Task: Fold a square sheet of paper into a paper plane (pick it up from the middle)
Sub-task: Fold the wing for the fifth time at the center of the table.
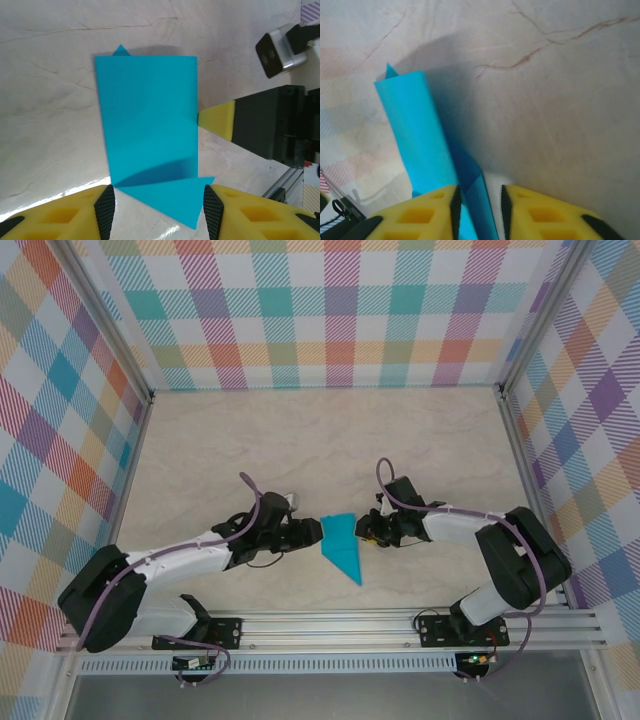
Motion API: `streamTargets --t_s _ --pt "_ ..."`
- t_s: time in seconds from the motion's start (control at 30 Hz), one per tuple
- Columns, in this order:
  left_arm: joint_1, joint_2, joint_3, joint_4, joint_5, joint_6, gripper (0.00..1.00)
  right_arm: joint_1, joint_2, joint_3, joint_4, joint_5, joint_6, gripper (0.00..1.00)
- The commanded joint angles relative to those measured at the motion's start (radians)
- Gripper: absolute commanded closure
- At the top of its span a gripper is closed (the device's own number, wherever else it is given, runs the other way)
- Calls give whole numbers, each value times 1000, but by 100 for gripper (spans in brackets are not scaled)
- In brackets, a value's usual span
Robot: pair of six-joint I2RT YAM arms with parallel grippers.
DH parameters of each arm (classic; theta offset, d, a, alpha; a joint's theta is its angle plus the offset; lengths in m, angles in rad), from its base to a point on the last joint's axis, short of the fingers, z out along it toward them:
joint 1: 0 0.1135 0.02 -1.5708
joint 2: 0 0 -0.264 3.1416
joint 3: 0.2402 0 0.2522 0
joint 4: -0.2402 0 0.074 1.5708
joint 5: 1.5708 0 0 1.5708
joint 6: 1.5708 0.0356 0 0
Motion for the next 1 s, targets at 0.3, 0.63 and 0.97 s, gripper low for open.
streamTargets --t_s 0.3,0.63,0.97 --pt "-79 51 18 57 -177 -74 51 68 -422 -64 -169 -123 -149 79" --pt "-78 59 33 30 -220 -82 49 155 -288 -39 -92 -143 -141 88" --pt "-78 97 42 39 -212 -84 49 145 -107 -8 -79 -105 -203 89"
